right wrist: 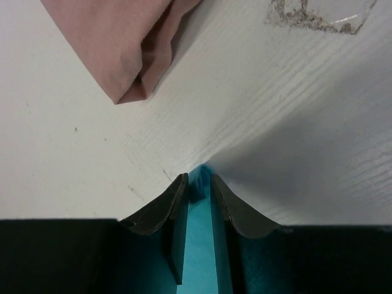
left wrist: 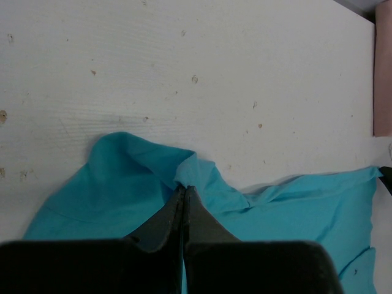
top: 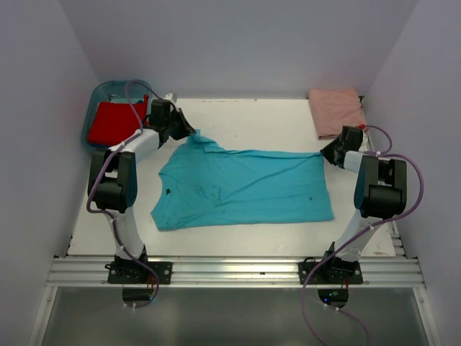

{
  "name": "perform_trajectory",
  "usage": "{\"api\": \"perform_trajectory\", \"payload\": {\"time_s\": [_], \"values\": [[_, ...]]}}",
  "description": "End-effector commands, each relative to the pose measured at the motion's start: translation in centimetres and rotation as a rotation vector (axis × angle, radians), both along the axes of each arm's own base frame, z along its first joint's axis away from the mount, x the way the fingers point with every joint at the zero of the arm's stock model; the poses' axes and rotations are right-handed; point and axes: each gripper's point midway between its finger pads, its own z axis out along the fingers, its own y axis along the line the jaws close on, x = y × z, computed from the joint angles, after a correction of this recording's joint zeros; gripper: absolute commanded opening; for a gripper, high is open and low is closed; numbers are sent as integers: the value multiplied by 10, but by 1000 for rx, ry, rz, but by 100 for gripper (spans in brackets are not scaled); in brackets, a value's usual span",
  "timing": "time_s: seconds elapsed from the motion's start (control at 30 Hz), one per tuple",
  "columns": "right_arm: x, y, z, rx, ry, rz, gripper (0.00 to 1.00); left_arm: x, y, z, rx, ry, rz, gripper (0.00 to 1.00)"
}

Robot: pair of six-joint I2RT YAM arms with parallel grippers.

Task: Fold and stack the t-shirts
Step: Fold the tshirt

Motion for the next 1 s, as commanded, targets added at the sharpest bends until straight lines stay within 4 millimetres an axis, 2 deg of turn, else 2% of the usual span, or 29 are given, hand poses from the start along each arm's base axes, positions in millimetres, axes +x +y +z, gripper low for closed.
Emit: {"api": "perform_trajectory", "payload": {"time_s": [0.0, 0.1, 0.23, 0.37, 0.43, 0.6, 0.63, 0.8, 0.97], "values": [[-4, -3, 15, -7, -30, -22, 26, 6, 1, 26, -20, -79, -3, 0], [-4, -3, 15, -5, -22, -21, 25, 6, 1, 24, -23, -75, -3, 0], [-3, -3, 15, -5, -27, -23, 20, 6, 1, 24, -22, -75, -2, 0], [-2, -3, 15, -4, -30, -23, 11, 6, 1, 25, -21, -77, -2, 0], [-1, -3, 17, -4, -35, -23, 0, 6, 1, 24, -20, -76, -3, 0], [-1, -4, 27, -18, -54, -19, 0, 5, 0, 30, -25, -87, -11, 0], [-2, -5, 33, -24, -65, -21, 0, 9, -1, 41, -29, -131, -12, 0], [1, -8, 56, -53, -102, -19, 0, 10, 1, 54, -24, -163, -9, 0], [2, -8, 57, -50, -95, -20, 1, 9, 1, 46, -23, -147, -10, 0]]}}
